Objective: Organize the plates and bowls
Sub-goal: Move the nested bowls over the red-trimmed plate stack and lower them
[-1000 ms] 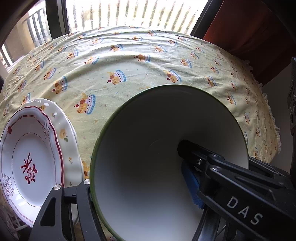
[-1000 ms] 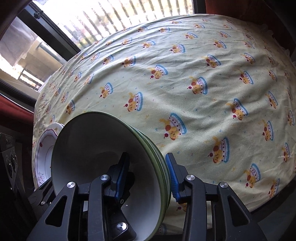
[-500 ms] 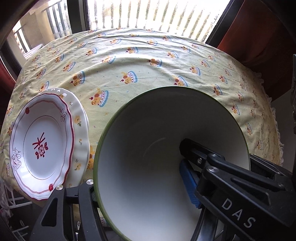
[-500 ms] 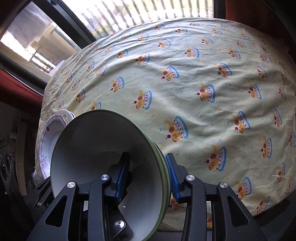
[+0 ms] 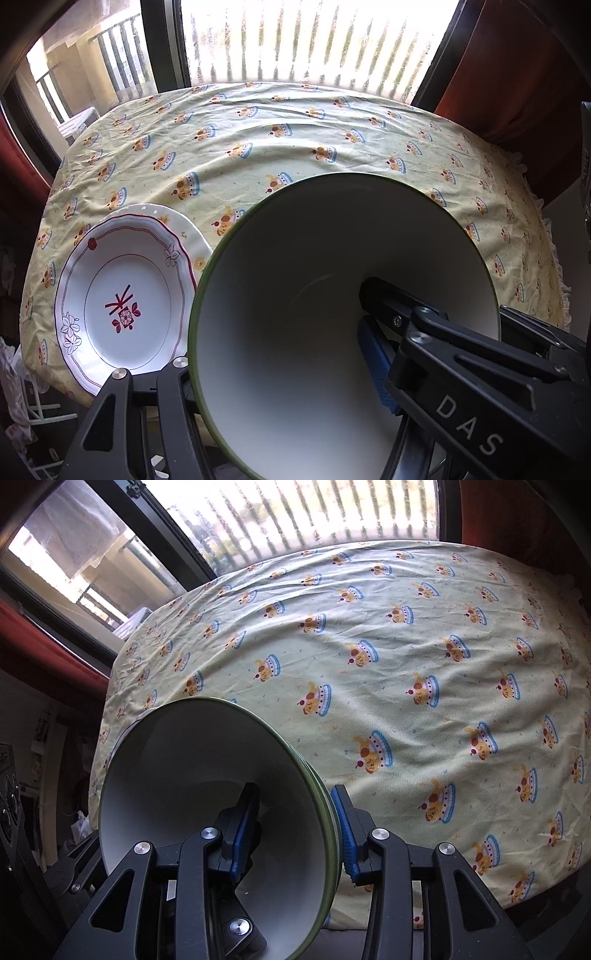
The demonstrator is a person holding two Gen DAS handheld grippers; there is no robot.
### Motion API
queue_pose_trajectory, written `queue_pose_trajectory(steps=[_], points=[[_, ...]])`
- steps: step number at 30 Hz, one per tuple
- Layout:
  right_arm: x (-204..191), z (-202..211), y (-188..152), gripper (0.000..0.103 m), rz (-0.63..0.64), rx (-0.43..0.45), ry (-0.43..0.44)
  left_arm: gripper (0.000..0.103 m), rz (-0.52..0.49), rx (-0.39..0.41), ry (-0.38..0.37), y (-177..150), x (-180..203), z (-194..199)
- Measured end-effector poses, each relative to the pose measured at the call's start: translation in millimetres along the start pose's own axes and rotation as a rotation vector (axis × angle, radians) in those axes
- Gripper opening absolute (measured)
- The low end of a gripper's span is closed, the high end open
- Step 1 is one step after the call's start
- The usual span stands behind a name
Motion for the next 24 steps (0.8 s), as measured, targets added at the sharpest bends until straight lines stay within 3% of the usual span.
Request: queue_pose_trajectory(steps=[14,20,24], points=[[-81,-18,2,0.044,0.003,0.029,-0.084,0.066,0.016,-0.022,-0.088,4,-76,5],[-102,-14,4,0.044,-0.020,0.076,-0.147,0.064,-0.071,0.010,-0.084,11,-84,15],[-104,-10,2,0.044,-0.065,0.091,-0.175,0.064,-0.093,0.023,-0.127,14,-89,19]])
Point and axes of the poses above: each gripper's, at about its wrist camera, not at the fingertips, and z roughly against the way its jaws point, x to its right, y to its top, the point moved 9 cm from there along -z, roughly the way its jaws point
